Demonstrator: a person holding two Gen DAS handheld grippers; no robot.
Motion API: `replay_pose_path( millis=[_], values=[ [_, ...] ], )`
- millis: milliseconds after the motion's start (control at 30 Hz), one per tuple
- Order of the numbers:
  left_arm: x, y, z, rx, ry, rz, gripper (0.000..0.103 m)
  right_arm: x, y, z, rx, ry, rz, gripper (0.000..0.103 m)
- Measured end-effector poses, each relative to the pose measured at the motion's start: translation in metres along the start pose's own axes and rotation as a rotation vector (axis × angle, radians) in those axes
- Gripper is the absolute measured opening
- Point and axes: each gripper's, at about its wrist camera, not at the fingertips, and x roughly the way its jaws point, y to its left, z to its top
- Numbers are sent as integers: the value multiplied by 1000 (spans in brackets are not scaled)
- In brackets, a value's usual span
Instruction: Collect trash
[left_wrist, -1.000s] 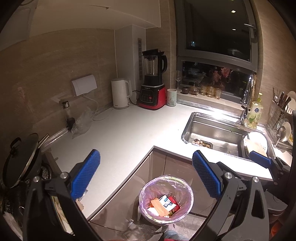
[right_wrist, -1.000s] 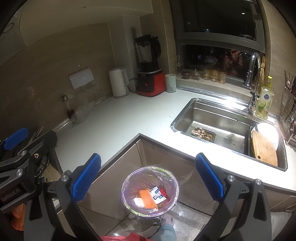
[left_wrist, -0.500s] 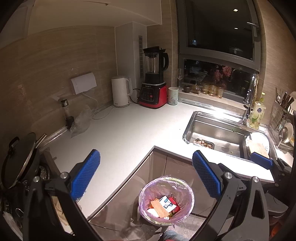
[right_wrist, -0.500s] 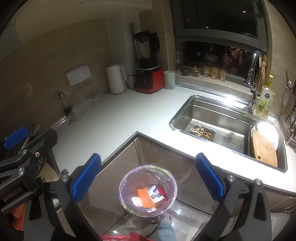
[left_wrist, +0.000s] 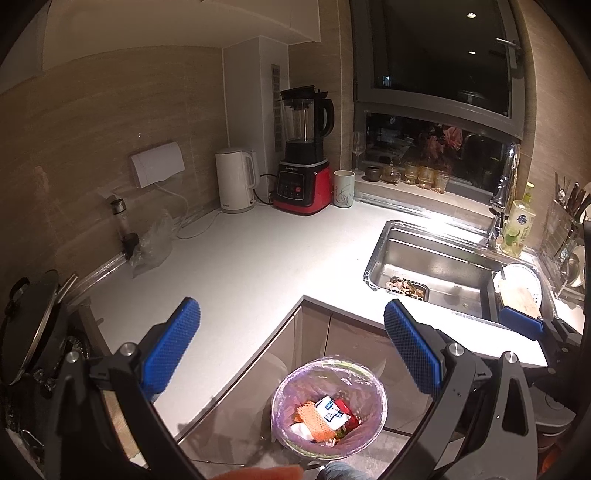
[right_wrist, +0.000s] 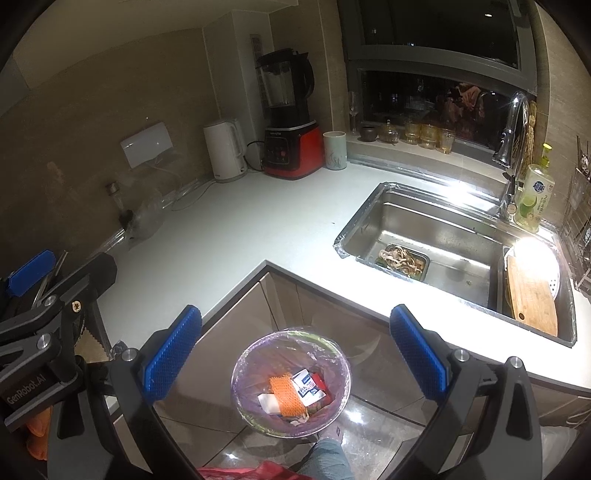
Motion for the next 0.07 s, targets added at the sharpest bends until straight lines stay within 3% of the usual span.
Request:
replay_pose_path(
  millis=[67],
  values=[
    [6,-1,2,0,7,-4,95,5,-1,3,-1,7,0,101]
  ],
)
